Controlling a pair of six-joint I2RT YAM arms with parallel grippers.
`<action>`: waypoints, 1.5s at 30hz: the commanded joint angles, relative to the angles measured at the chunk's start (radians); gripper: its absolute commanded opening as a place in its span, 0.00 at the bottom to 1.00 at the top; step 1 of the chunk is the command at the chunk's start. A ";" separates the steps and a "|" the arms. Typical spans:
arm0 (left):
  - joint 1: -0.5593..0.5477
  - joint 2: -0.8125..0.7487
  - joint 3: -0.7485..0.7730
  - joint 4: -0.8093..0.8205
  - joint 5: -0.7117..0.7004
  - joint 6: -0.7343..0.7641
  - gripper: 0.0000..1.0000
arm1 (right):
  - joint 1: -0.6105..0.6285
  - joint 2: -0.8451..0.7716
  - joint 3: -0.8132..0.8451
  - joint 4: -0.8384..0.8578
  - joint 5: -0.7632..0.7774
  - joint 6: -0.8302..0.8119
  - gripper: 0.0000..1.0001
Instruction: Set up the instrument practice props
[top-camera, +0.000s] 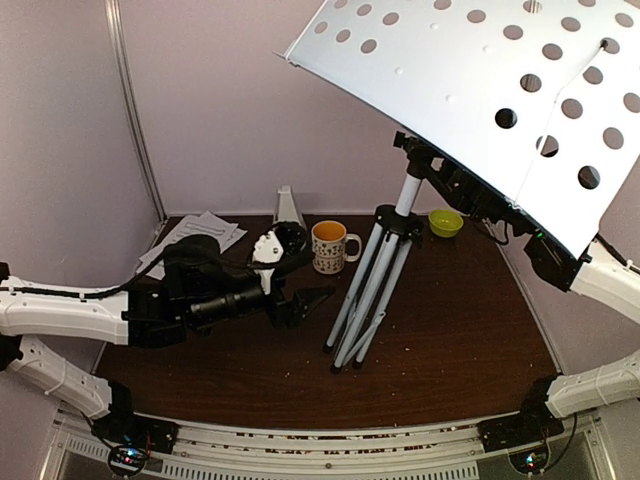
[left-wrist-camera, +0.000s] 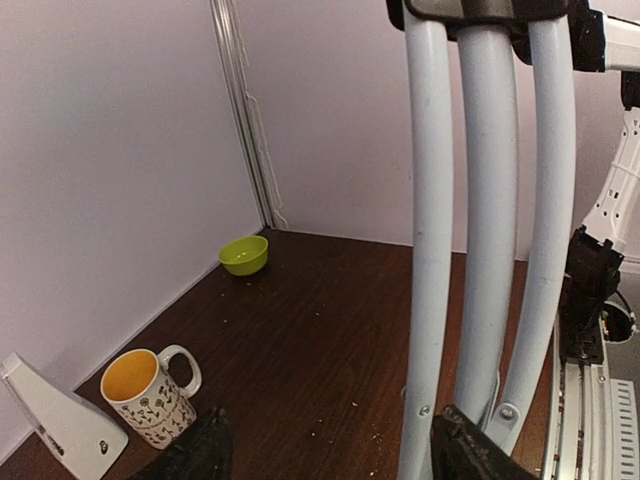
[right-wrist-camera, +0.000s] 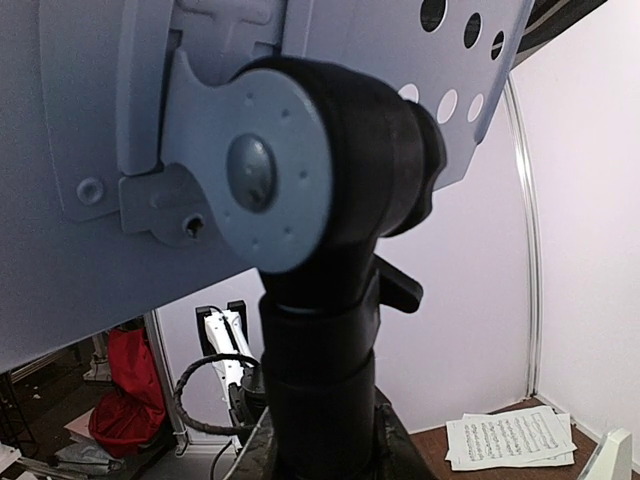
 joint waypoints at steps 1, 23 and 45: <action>-0.004 0.054 0.065 0.064 0.035 -0.030 0.67 | -0.002 -0.048 0.040 0.242 0.055 0.032 0.00; -0.008 0.053 0.079 0.044 0.031 -0.135 0.64 | 0.010 -0.020 0.061 0.175 0.066 -0.044 0.00; -0.015 0.263 0.264 -0.051 -0.036 -0.180 0.47 | 0.026 0.018 0.038 0.282 0.132 0.026 0.00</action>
